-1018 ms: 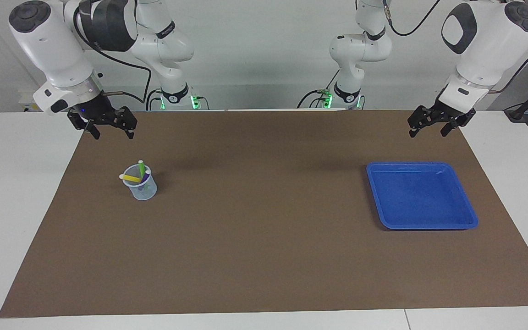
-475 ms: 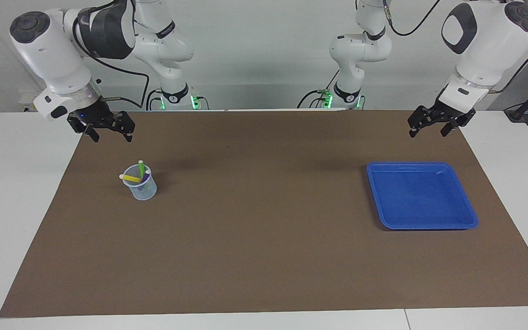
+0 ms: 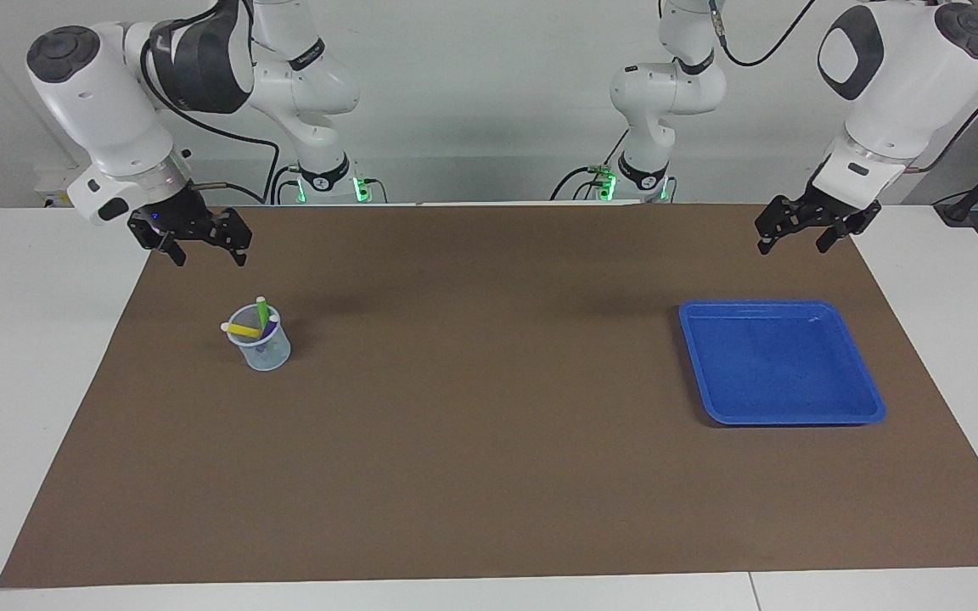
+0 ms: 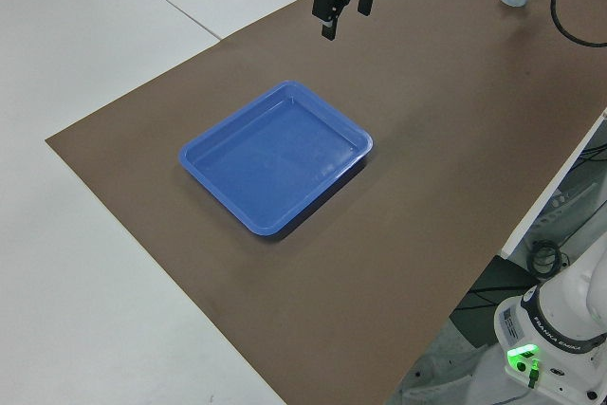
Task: Right arm passes pens to left for tray arrangement
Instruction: 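Reach the right gripper to the yellow pen in the white cup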
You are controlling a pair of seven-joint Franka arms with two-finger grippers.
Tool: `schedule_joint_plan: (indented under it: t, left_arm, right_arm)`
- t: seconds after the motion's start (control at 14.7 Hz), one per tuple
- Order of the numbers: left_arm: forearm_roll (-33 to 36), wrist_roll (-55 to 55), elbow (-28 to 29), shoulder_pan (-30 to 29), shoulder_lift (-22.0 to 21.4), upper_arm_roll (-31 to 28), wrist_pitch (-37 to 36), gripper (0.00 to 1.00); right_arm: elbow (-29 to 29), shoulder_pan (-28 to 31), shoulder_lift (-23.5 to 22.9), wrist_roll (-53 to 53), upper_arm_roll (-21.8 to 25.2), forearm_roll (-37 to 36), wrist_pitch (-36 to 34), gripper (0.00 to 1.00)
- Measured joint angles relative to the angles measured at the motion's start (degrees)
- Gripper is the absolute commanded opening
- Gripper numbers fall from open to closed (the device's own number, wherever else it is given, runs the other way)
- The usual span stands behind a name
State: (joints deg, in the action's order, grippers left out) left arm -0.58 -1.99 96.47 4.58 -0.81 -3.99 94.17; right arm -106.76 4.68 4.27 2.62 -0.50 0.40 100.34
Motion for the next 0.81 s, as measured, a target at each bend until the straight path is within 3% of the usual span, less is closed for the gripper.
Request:
schedule_joint_plan:
  t: [0.81]
  left_arm:
    - [0.0,0.0,0.0,0.0,0.0,0.0,0.0,1.00]
  right_arm:
    - [-0.7,4.4,0.3,8.5,0.2,-2.3,0.5,1.00]
